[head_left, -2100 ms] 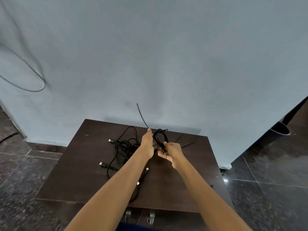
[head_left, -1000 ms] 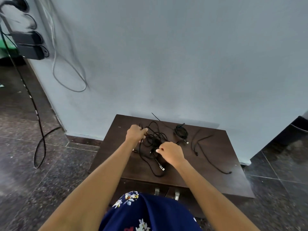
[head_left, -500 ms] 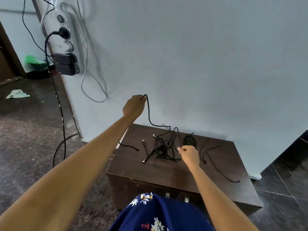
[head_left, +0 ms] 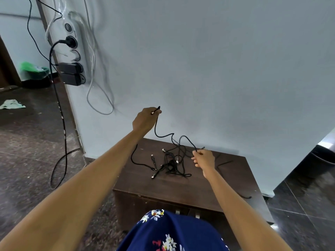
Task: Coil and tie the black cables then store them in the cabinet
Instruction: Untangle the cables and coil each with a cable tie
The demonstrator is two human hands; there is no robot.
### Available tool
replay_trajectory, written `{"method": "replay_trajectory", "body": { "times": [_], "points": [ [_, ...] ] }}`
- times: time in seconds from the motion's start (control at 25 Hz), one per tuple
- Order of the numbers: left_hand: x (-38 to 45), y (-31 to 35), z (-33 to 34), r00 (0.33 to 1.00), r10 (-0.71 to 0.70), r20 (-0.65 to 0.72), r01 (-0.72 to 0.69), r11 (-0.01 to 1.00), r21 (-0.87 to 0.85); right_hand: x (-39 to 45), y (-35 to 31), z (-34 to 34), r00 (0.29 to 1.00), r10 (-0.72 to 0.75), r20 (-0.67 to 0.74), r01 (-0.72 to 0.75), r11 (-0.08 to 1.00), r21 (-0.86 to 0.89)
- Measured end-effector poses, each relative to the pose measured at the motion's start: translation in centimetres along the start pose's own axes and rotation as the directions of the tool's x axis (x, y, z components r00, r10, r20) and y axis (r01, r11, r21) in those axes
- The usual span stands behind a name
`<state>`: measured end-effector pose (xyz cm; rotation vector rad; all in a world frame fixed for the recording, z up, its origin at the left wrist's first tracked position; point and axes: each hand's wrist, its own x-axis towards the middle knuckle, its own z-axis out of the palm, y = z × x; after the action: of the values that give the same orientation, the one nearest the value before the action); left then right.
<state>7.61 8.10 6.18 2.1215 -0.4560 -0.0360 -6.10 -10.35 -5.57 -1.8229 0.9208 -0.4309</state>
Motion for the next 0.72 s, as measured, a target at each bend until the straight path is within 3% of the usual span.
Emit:
{"method": "replay_trajectory", "body": {
  "times": [0.16,0.24,0.32,0.4,0.48,0.6,0.64,0.72],
  "points": [
    [-0.7,0.0,-0.7,0.996,0.050,0.071,-0.052,0.998,0.035,-1.5,1.5,0.8,1.000,0.006,0.027,-0.007,0.999,0.033],
    [-1.1,-0.2,-1.4,0.988,0.098,0.123,-0.103,0.994,0.038,-2.0,0.8,0.7,0.986,-0.101,0.136,0.113,0.989,-0.091],
    [-1.7,0.0,-2.5,0.958,0.169,0.233,-0.166,0.986,-0.032,-2.7,-0.4,0.4,0.916,-0.207,0.345,0.308,0.912,-0.270],
    [-2.6,0.7,-4.1,0.911,0.218,0.349,-0.194,0.976,-0.101,-3.7,-2.2,0.2,0.834,-0.279,0.476,0.458,0.831,-0.315],
    [-3.3,1.3,-5.6,0.875,0.225,0.428,-0.200,0.974,-0.104,-4.9,-4.5,0.3,0.795,-0.410,0.447,0.563,0.773,-0.291],
    [-4.3,1.9,-7.0,0.830,0.210,0.517,-0.214,0.975,-0.054,-6.6,-7.9,0.4,0.763,-0.612,0.207,0.644,0.750,-0.153],
    [-4.8,2.2,-7.3,0.819,0.201,0.537,-0.217,0.976,-0.035,-7.2,-9.1,0.5,0.746,-0.636,0.197,0.660,0.746,-0.090],
    [-5.7,2.6,-7.6,0.812,0.183,0.555,-0.213,0.977,-0.011,-8.5,-11.5,0.7,0.703,-0.639,0.312,0.684,0.728,-0.047]
  ]
}}
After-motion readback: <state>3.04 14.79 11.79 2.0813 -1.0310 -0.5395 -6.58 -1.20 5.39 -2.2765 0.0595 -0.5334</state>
